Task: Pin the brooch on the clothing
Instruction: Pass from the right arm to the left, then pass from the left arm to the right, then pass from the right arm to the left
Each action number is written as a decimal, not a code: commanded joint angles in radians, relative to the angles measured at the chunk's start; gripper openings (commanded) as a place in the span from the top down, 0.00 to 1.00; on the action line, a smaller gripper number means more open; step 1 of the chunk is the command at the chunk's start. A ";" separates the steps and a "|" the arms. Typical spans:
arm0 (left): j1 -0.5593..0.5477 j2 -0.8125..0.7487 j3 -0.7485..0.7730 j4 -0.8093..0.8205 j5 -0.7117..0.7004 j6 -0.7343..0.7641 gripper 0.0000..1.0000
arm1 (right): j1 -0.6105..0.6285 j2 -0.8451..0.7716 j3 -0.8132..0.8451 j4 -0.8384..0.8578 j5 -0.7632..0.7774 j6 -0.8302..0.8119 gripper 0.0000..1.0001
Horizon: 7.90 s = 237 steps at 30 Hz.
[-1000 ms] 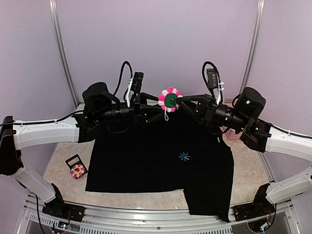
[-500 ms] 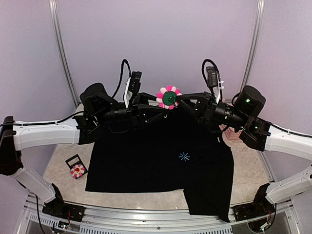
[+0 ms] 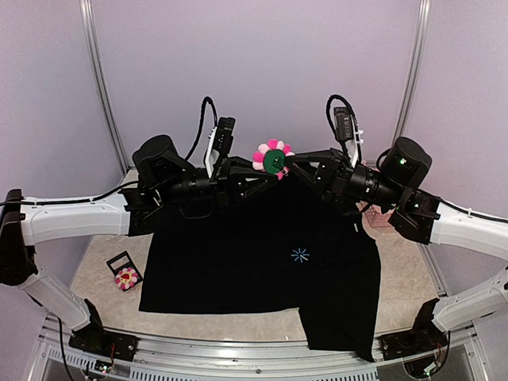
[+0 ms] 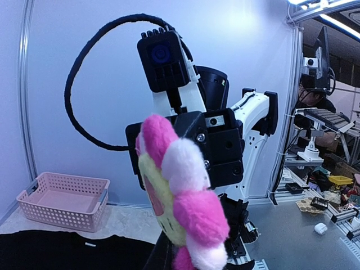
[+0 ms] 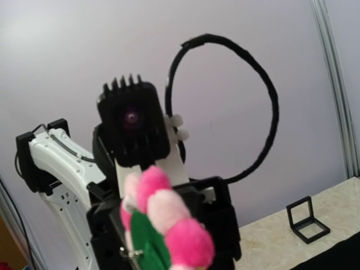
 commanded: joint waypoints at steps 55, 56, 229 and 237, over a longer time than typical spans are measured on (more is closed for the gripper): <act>-0.055 -0.010 0.234 -0.788 0.121 0.222 1.00 | -0.025 -0.050 0.121 -0.676 -0.187 -0.531 0.19; -0.055 -0.007 0.234 -0.788 0.123 0.222 1.00 | -0.025 -0.047 0.116 -0.669 -0.186 -0.535 0.19; -0.009 0.081 0.100 -0.425 0.211 -0.123 1.00 | -0.068 0.036 0.098 -0.652 -0.265 -0.364 0.27; 0.010 0.113 0.093 -0.407 0.222 -0.167 1.00 | -0.092 0.002 0.065 -0.644 -0.281 -0.333 0.16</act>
